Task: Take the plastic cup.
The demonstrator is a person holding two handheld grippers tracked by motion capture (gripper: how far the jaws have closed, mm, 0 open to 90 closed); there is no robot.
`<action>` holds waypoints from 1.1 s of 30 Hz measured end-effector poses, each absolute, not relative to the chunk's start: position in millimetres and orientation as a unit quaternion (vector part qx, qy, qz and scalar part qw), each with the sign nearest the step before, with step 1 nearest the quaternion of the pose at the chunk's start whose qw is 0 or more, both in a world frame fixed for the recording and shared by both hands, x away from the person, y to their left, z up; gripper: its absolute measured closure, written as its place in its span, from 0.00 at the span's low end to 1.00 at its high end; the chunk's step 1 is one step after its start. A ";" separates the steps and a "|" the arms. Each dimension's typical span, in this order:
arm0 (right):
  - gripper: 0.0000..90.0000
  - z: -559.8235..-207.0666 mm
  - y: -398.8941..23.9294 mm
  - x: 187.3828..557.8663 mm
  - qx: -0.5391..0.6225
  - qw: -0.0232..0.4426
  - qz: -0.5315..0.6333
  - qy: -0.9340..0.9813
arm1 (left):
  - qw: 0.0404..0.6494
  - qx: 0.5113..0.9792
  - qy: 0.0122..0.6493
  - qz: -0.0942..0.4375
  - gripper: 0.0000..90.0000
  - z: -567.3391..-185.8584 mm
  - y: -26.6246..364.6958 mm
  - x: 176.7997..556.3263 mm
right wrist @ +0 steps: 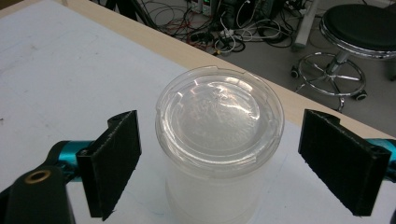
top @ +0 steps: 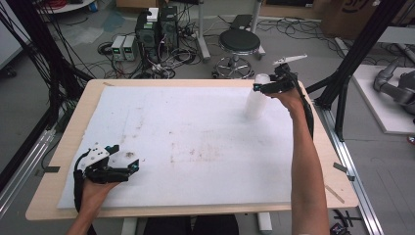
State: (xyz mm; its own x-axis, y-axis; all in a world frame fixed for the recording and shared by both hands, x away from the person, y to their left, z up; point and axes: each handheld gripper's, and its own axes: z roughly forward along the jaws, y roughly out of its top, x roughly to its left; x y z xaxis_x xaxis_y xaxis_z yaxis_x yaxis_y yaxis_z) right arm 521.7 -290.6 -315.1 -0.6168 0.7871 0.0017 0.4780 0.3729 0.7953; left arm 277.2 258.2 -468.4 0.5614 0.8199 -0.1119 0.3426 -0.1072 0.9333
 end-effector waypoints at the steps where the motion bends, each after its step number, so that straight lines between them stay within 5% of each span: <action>1: 0.14 -317.3 -289.7 523.3 0.392 0.189 0.395 0.809 | 0.527 0.709 0.410 0.227 0.02 -468.4 258.2 277.2; 33: 0.24 -332.6 -282.0 527.9 0.407 0.187 0.364 0.817 | 0.523 0.714 0.410 0.223 0.02 -468.3 257.2 278.4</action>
State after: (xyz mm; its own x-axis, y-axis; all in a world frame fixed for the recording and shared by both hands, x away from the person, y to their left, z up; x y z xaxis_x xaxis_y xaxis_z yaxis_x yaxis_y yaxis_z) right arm 527.9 -282.0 -332.6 -0.5987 0.8009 -0.0090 0.5288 0.4037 0.7466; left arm 278.4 257.2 -468.3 0.5653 0.8175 -0.1103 0.3522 -0.1183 0.9284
